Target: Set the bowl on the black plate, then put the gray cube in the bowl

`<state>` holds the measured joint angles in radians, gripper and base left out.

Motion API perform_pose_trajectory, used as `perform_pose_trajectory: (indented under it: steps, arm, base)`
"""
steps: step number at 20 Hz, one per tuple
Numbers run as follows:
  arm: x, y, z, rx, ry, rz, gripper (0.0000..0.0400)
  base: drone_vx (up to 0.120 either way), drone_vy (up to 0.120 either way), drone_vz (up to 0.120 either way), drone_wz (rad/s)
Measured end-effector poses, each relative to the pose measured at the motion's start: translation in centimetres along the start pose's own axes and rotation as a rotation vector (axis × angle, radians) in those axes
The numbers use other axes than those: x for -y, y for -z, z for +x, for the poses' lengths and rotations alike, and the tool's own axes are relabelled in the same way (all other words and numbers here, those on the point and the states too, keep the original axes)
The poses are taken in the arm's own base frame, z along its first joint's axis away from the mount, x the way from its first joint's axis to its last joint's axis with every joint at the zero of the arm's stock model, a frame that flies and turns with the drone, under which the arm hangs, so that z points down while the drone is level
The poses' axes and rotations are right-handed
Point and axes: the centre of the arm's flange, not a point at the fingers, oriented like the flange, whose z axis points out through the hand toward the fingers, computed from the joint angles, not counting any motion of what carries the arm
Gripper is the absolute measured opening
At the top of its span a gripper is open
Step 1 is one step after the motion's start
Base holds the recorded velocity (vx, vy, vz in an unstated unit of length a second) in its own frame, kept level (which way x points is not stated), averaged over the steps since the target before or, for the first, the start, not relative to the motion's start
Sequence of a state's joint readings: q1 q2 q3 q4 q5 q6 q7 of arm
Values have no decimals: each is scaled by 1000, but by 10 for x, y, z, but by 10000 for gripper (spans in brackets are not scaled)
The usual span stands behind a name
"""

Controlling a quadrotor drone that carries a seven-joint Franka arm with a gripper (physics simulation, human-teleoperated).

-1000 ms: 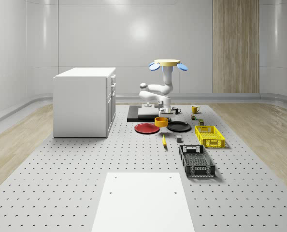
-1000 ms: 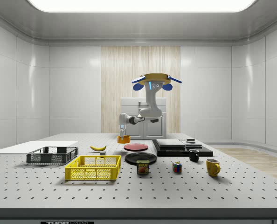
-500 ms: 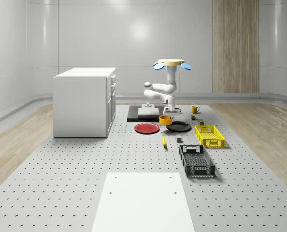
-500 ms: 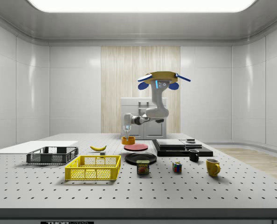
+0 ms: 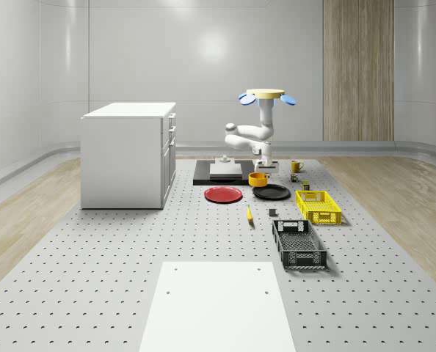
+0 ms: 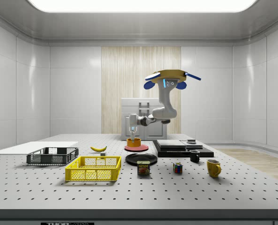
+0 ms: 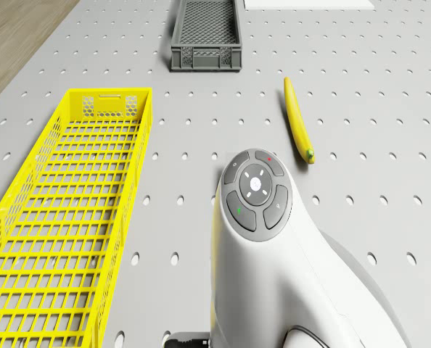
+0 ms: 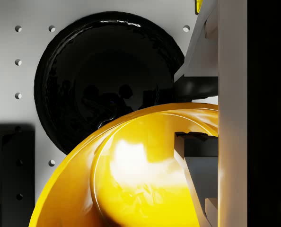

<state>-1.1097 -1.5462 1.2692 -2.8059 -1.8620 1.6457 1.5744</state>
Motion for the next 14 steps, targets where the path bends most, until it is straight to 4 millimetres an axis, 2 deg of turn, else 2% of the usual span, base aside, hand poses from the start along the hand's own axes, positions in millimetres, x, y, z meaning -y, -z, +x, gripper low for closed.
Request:
perform_pose_trajectory:
  steps: [14]
  arm:
    - [0,0,0,0,0,0,100]
  base:
    - [-117,120,0,0]
